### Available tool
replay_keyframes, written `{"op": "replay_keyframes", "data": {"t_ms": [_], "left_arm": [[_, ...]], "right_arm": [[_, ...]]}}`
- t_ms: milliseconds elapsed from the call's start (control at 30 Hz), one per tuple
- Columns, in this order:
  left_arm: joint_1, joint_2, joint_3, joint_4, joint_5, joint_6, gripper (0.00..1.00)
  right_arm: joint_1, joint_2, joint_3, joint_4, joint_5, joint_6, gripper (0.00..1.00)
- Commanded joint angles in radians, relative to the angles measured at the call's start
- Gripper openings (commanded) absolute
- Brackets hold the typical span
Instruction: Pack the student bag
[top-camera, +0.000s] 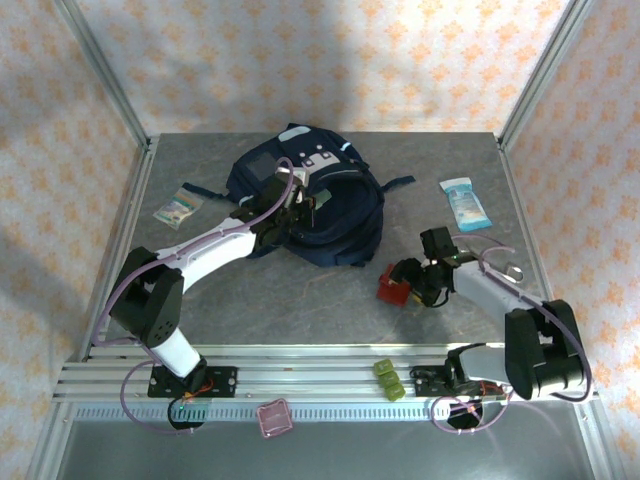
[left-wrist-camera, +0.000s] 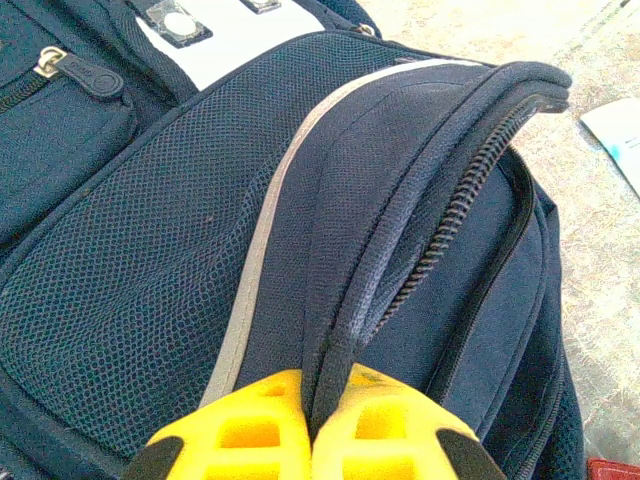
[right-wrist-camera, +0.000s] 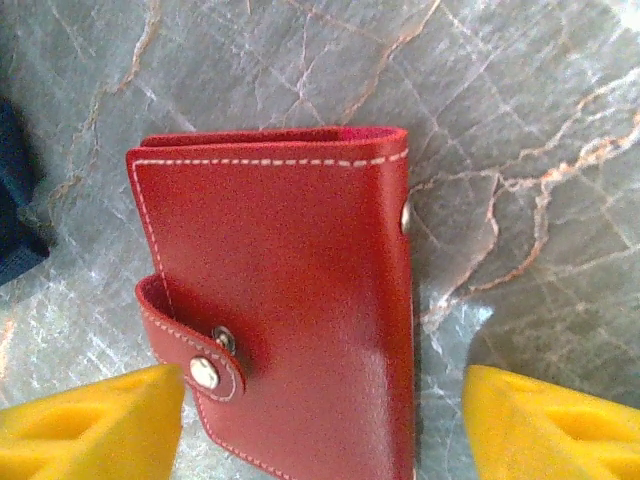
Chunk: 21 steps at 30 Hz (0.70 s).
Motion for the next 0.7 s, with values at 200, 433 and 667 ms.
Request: {"op": "replay_keyframes", "data": {"t_ms": [200, 433, 667], "left_arm": [[-0.011, -0.014, -0.019, 0.04, 0.015, -0.03, 0.0], [-0.011, -0.012, -0.022, 0.046, 0.016, -0.032, 0.0], [-0.011, -0.004, -0.011, 0.048, 0.022, -0.032, 0.0]], "right_arm": [[-0.002, 0.085, -0.013, 0.08, 0.029, 0.024, 0.34], [-0.001, 0.012, 0.019, 0.035, 0.042, 0.028, 0.0], [-0.023, -0.092, 0.093, -0.02, 0.045, 0.029, 0.0]]}}
